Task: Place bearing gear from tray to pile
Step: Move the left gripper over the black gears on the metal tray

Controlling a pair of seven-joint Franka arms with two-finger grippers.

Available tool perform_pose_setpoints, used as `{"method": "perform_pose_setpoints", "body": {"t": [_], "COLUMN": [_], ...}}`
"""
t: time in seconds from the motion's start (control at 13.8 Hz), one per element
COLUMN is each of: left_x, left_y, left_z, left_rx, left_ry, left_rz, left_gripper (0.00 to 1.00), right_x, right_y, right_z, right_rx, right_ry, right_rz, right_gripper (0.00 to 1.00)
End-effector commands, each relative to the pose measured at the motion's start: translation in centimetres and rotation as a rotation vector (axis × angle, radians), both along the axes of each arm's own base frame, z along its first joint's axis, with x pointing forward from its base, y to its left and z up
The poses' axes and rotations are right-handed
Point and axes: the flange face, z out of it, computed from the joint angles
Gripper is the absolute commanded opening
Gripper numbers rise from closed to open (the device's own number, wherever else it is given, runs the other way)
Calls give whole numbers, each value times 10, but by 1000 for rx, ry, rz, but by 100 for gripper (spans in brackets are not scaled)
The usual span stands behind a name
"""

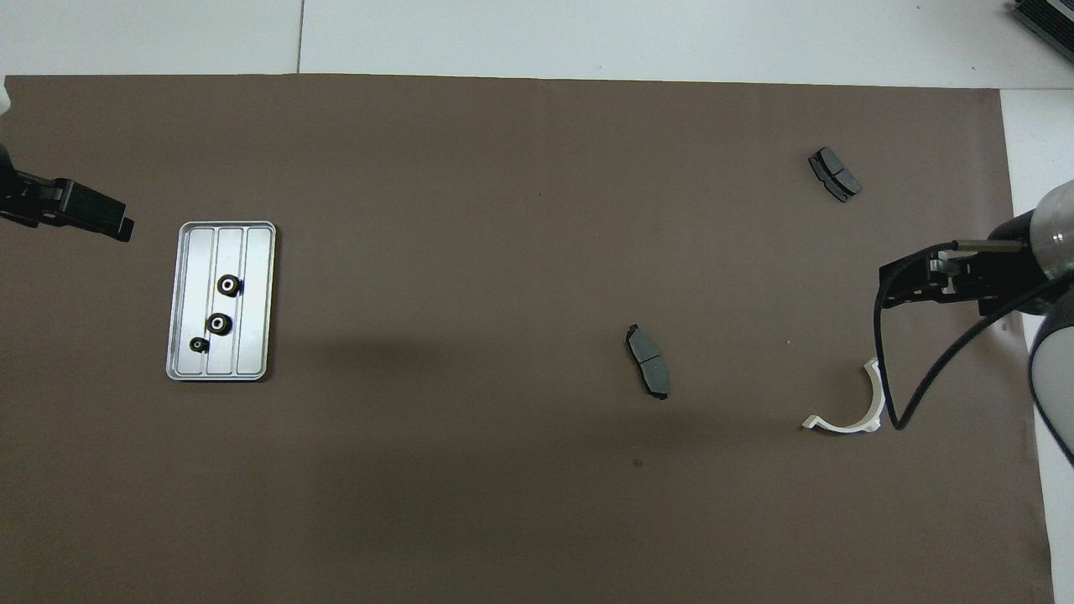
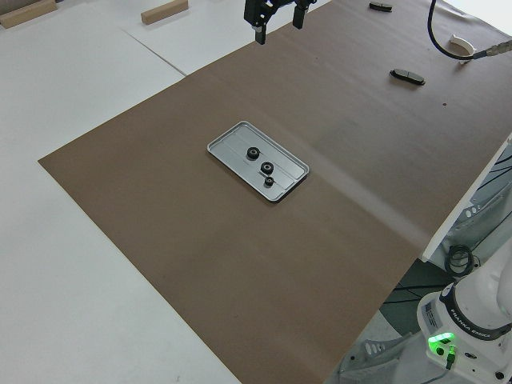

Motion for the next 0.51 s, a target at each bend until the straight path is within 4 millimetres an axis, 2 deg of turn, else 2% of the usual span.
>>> {"method": "perform_pose_setpoints", "body": {"t": [0.0,0.14,0.22,0.43], "left_x": [-15,-15,-22,-40], "left_y": [2,3,-1,10], "left_z": [-5,-10,-19,-62], "left_rx": [-7,-9,-10,-13], "left_ry": [3,2,-3,-84], "left_rz": [5,2,-5,25], "left_gripper": [100,100,100,100], "right_x": [-7,-7,-7,-7], "right_y": [-2,-2,-2,-2], "right_z": [1,1,1,1], "right_rx": [21,21,21,21], "right_ry": [-4,-4,-4,-4], "right_rz": [22,22,22,22], "right_gripper": [100,100,100,100]}}
